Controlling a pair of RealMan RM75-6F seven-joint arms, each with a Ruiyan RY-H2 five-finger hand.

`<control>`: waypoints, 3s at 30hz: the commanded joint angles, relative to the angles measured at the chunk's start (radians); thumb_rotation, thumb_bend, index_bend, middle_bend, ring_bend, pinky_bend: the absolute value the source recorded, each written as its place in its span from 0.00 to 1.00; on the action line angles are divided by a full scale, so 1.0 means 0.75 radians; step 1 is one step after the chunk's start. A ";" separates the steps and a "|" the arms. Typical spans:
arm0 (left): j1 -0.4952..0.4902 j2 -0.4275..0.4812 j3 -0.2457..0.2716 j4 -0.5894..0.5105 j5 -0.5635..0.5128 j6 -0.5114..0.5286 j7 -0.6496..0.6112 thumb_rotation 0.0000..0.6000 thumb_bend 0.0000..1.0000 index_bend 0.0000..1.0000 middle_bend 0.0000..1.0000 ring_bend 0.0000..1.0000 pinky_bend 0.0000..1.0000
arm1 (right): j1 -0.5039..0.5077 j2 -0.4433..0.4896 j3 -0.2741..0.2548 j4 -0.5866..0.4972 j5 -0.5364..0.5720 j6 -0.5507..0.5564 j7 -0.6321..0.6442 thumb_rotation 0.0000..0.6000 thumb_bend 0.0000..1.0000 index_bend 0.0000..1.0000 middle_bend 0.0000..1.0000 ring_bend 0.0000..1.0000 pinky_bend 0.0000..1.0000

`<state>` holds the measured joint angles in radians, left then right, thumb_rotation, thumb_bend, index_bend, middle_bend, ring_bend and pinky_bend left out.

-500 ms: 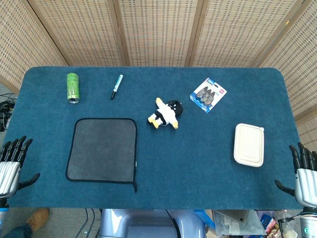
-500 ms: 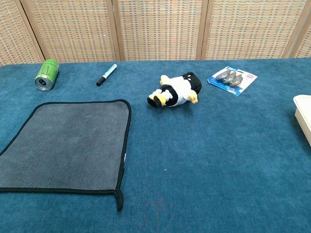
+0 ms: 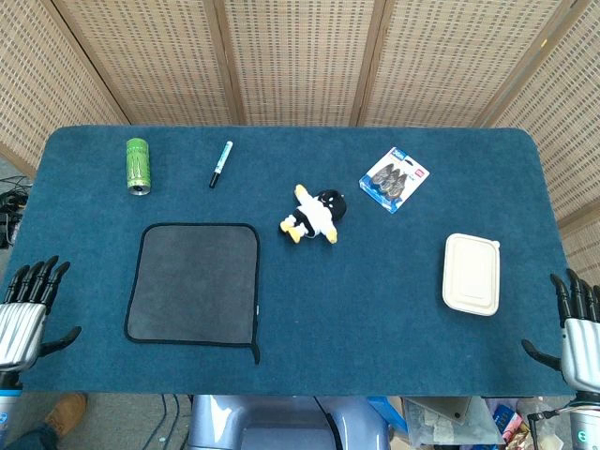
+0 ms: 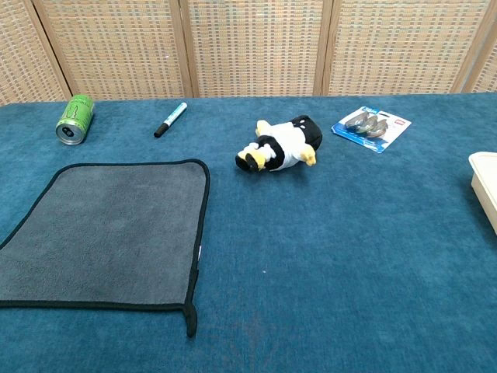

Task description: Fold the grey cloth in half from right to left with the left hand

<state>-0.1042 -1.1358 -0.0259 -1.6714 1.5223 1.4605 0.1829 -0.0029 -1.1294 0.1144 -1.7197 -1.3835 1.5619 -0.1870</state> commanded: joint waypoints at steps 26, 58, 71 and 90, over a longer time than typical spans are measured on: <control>-0.977 -0.174 -0.106 0.278 0.360 -1.019 0.173 1.00 0.21 0.25 0.00 0.00 0.00 | 0.043 -0.047 0.078 0.085 0.219 -0.083 -0.101 1.00 0.00 0.00 0.00 0.00 0.00; -1.385 -0.590 0.007 0.714 0.348 -1.316 0.131 1.00 0.29 0.35 0.00 0.00 0.00 | 0.079 -0.072 0.086 0.154 0.332 -0.178 -0.126 1.00 0.00 0.00 0.00 0.00 0.00; -1.406 -0.614 0.054 0.737 0.321 -1.283 0.129 1.00 0.29 0.49 0.00 0.00 0.00 | 0.079 -0.065 0.085 0.154 0.338 -0.180 -0.112 1.00 0.00 0.00 0.00 0.00 0.00; -1.391 -0.584 0.096 0.715 0.266 -1.240 0.163 1.00 0.41 0.57 0.00 0.00 0.00 | 0.082 -0.061 0.077 0.150 0.336 -0.189 -0.100 1.00 0.00 0.00 0.00 0.00 0.00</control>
<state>-1.1478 -1.5749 0.0446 -1.1337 1.7230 0.5292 0.3048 0.0586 -1.1753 0.1720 -1.6069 -1.1313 1.4204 -0.2622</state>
